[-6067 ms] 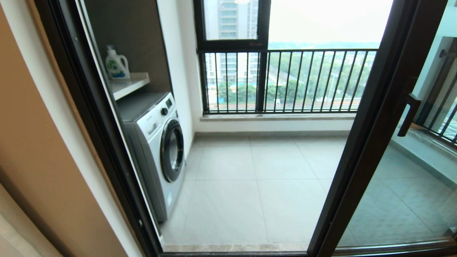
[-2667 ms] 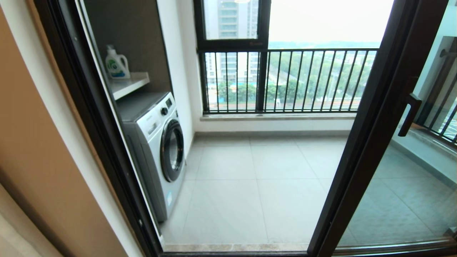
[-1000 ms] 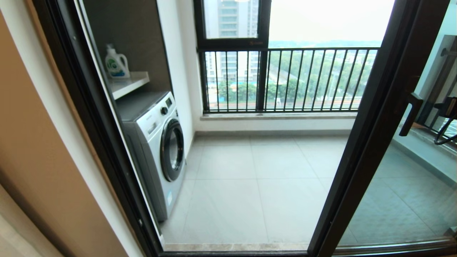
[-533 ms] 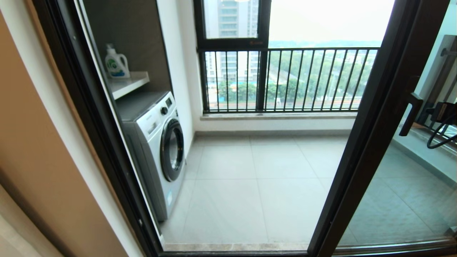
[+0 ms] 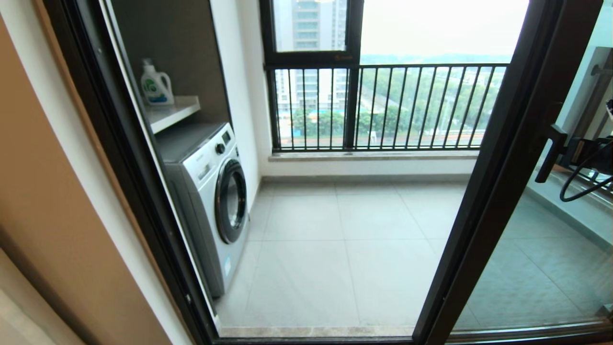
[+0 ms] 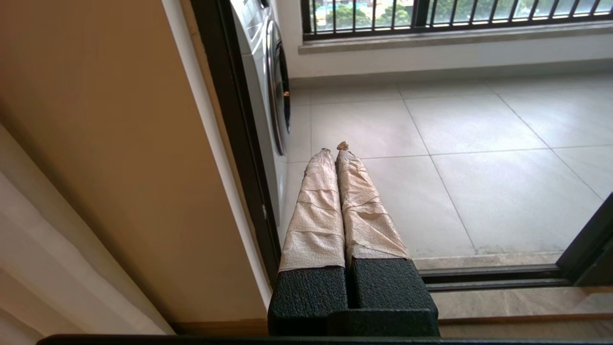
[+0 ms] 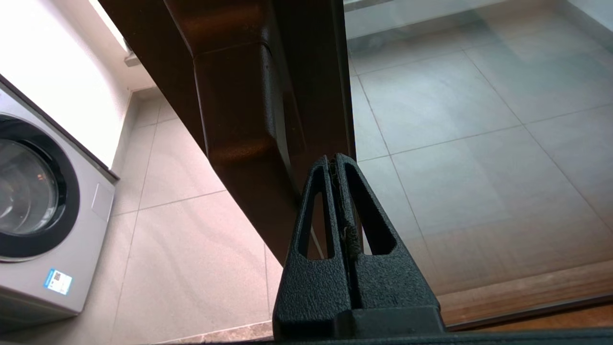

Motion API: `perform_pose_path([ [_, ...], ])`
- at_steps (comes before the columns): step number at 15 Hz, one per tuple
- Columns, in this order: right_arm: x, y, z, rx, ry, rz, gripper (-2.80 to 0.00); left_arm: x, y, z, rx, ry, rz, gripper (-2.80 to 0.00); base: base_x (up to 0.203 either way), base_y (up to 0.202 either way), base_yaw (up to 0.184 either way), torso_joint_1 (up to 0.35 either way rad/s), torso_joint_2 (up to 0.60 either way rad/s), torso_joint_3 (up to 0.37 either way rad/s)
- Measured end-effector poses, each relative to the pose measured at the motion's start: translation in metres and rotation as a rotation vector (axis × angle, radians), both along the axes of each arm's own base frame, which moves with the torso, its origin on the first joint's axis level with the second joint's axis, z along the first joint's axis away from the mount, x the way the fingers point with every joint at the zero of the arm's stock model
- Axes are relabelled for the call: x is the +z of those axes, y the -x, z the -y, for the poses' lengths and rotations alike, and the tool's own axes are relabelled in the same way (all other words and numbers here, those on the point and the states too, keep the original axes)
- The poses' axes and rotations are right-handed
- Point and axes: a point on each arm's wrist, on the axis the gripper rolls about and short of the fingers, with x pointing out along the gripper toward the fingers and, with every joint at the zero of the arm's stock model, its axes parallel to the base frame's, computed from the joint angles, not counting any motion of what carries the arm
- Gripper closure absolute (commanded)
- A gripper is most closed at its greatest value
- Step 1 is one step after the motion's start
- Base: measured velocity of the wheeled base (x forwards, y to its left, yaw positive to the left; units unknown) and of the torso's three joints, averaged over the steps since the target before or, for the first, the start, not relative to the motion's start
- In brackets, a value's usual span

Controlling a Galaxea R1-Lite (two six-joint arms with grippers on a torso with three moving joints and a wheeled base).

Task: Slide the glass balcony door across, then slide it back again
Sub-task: Close the slid door

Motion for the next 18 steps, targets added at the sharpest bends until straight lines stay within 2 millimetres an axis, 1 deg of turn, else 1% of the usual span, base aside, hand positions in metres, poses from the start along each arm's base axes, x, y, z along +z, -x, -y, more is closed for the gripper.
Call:
perform_pose_path([
  [2, -0.002, -0.001, -0.001, 0.003, -0.002, -0.003, 0.0, 0.0, 0.0, 0.0, 0.0, 0.0, 0.0, 0.0, 0.0, 0.0, 0.0, 0.0, 0.0, 0.0],
  [9, -0.007, -0.008, -0.018, 0.044, 0.013, 0.022, 0.0, 0.0, 0.0, 0.0, 0.0, 0.001, 0.0, 0.0, 0.0, 0.0, 0.0, 0.0, 0.0, 0.0],
  [18, -0.009, -0.008, -0.029, 0.073, 0.009, 0.013, 0.0, 0.0, 0.0, 0.0, 0.0, 0.0, 0.0, 0.0, 0.0, 0.0, 0.0, 0.0, 0.0, 0.0],
])
